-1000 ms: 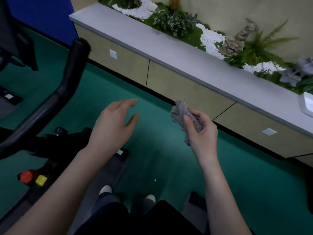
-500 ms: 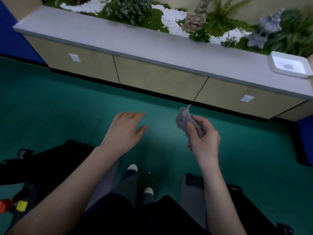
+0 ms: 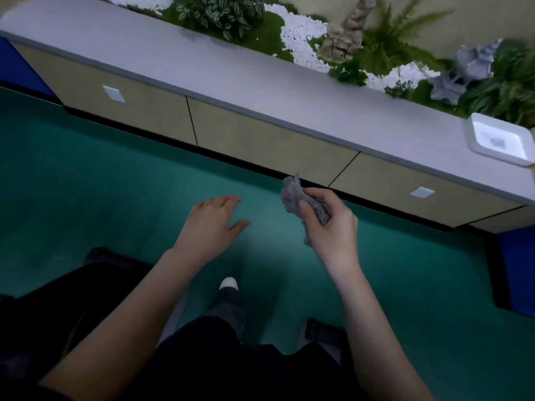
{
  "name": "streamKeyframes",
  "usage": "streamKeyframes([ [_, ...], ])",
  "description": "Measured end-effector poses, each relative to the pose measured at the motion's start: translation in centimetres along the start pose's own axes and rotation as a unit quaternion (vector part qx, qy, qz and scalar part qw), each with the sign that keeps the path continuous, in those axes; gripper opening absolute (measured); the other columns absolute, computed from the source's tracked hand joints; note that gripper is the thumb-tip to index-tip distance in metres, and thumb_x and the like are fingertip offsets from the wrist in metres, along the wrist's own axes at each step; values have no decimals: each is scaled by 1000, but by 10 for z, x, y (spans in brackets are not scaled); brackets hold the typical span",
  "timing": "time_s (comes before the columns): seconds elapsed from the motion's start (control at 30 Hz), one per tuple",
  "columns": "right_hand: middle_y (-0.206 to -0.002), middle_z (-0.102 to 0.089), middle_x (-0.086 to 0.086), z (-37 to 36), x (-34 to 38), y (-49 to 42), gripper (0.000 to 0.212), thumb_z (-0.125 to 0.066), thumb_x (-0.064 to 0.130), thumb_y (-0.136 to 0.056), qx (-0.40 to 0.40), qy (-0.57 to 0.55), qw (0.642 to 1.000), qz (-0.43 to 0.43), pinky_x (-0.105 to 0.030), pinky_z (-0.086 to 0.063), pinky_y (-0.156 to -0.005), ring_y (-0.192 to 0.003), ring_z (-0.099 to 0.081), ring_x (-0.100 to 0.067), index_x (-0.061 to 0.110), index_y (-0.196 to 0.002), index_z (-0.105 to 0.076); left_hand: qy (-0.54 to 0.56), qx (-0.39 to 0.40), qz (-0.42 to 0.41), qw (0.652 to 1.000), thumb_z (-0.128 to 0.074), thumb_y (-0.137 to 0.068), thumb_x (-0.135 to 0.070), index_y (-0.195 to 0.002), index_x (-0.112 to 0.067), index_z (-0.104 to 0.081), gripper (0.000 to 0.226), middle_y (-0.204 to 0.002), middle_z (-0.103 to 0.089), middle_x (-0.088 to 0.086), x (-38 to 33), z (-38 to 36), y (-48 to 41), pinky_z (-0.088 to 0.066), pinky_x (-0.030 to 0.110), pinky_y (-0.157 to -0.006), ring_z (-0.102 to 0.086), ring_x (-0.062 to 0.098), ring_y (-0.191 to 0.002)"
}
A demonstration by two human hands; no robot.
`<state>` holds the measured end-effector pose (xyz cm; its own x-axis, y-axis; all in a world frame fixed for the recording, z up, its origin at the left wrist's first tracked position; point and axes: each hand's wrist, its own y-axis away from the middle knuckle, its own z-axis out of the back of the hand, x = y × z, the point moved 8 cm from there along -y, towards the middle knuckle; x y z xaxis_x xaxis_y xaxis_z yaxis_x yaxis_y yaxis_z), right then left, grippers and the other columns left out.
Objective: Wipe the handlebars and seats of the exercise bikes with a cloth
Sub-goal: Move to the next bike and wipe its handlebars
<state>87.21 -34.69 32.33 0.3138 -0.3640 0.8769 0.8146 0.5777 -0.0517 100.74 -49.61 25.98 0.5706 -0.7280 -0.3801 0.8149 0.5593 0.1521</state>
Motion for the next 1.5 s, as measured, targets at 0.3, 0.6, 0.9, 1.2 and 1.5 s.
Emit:
streamKeyframes([
  [0.3, -81, -65, 15, -45, 26, -97, 19, -63, 6, -88, 39, -31, 998, 42, -6, -43, -51, -58, -56, 8, 24, -96, -65, -6, 8, 96, 995, -49, -92, -48, -145, -16, -33, 64, -153, -30, 4, 69, 13, -64, -24, 38, -110, -31, 23, -138],
  [0.6, -88, -67, 9, -94, 41, -205, 16, -62, 11, -90, 146, -57, 984, 83, -22, -51, -64, -67, -59, -1, 23, -101, -65, -16, -44, 173, 984, -46, -93, -51, -145, -17, -34, 63, -151, -35, 1, 91, 36, -134, -9, 36, -115, -22, 20, -143],
  [0.9, -85, -62, 26, -96, 33, -334, 21, -61, 12, -91, 201, -54, 971, 115, -12, -48, -57, -62, -59, 4, 33, -96, -62, 3, -108, 265, 958, -45, -93, -50, -143, -17, -37, 61, -145, -44, 4, 76, 59, -213, -7, 36, -116, -24, 20, -142],
  [1.2, -91, -64, 16, -161, 49, -387, 15, -61, 12, -91, 283, -29, 949, 136, 1, -40, -69, -80, -57, 17, 21, -102, -65, 18, -124, 335, 934, -45, -93, -52, -143, -19, -36, 61, -146, -42, 2, 102, 69, -226, -10, 36, -117, -25, 18, -142],
  [1.5, -93, -64, 14, -296, 119, -376, 17, -62, 14, -90, 384, -32, 902, 193, 0, -39, -74, -87, -57, 13, 17, -106, -66, 52, -146, 395, 906, -48, -92, -50, -143, -18, -37, 61, -147, -40, 2, 202, 99, -223, -21, 37, -112, -32, 21, -138],
])
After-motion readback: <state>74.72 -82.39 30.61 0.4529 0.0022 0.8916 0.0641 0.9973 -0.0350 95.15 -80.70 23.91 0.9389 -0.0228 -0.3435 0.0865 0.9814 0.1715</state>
